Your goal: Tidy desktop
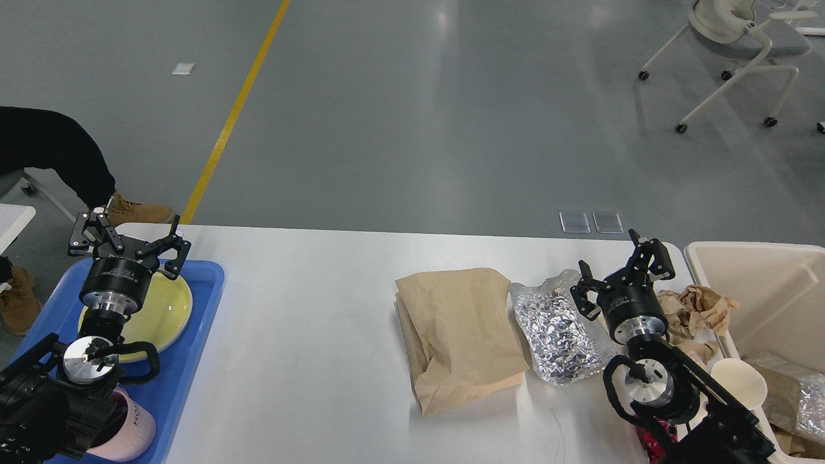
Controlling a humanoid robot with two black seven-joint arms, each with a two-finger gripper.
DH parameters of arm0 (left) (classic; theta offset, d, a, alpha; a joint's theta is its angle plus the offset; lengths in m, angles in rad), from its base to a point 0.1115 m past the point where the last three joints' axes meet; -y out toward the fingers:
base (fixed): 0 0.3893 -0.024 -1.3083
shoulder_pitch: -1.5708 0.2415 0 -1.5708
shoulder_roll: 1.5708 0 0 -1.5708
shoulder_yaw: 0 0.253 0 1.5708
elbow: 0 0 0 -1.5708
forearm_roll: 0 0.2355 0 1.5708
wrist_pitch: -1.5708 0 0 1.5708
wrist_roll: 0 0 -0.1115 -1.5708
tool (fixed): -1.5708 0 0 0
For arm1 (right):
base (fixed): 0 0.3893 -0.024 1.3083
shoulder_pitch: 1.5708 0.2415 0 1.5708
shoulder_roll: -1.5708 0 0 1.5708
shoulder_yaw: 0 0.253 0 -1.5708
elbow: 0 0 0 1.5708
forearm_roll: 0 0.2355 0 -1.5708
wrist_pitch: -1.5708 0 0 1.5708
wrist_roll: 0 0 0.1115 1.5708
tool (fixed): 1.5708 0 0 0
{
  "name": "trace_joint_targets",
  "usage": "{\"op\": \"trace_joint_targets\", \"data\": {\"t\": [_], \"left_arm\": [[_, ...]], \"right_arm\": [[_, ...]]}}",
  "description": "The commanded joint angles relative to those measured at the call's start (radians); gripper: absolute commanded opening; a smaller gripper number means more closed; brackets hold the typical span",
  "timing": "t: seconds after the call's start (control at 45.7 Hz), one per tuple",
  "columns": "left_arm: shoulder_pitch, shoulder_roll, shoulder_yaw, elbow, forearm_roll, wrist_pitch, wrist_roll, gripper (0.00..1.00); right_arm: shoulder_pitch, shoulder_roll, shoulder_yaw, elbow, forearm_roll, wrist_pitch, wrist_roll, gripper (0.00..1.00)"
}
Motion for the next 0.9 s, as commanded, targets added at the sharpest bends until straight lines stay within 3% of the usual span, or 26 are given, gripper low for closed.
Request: {"op": "trace_joint_targets", "data": {"t": [0.0, 0.876], "left_arm": [[0.000, 0.000, 0.000, 0.000, 0.001, 0.000, -0.001, 0.96], [0.000, 0.000, 0.000, 0.001, -0.001, 0.000, -0.001, 0.96]], "right_arm": [[0.015, -0.005, 0.000, -0.020, 0.000, -0.002, -0.006, 1.00], [0.051, -0.083, 0.009, -0.080, 0.118, -0.006, -0.011, 1.00]]}}
